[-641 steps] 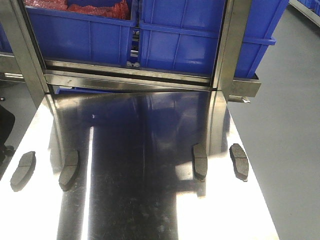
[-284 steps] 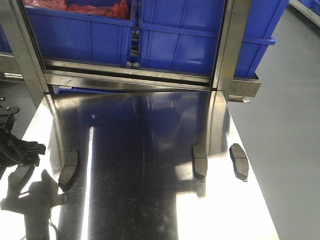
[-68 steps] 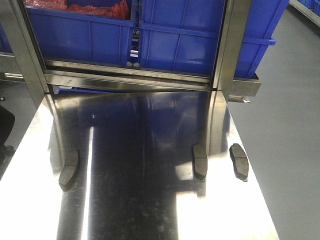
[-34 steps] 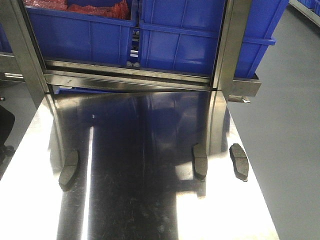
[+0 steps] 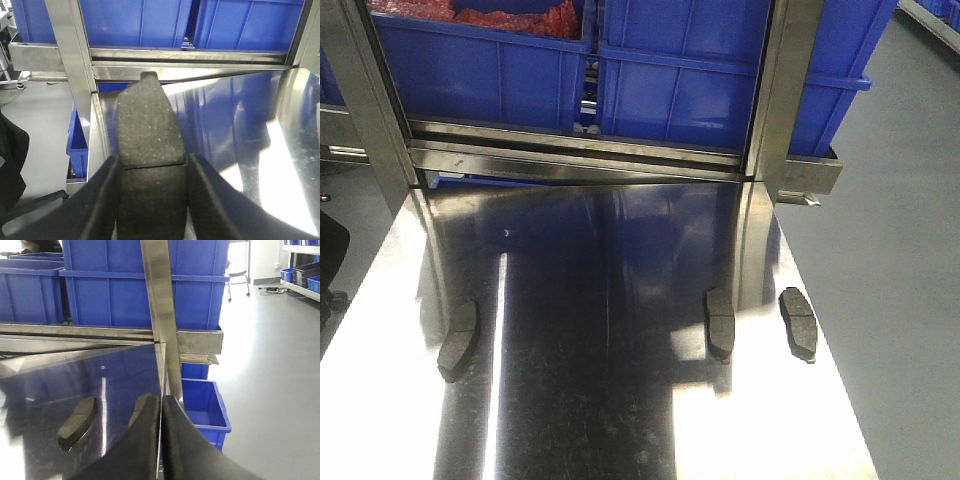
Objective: Move and align brake pads A on conveyor
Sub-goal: 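Lift the grasped brake pad off the table with the left gripper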
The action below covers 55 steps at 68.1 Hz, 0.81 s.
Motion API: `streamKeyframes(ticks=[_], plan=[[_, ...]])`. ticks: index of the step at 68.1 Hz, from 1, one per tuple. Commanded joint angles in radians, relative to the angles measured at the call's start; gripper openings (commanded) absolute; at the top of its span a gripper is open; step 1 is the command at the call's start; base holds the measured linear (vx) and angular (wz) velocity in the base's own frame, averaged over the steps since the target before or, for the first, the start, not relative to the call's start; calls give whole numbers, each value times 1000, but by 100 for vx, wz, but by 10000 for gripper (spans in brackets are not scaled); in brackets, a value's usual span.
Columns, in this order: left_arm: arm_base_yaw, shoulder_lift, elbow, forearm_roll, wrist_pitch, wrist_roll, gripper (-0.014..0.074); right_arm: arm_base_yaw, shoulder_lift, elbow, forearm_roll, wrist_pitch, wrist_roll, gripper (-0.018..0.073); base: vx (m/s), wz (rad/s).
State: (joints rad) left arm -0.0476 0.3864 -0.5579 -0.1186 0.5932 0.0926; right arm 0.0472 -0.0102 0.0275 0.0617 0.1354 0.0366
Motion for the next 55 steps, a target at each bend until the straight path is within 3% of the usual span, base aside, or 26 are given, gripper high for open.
streamKeyframes(ticks=[1,55], plan=[[-7,6,-30,-11,-105,2,72,-7,-15,21,-3,-74,-4,-8,0,0],[-7,6,-30,-11,-105,2,72,-7,-15,21,-3,-74,-4,-8,0,0]])
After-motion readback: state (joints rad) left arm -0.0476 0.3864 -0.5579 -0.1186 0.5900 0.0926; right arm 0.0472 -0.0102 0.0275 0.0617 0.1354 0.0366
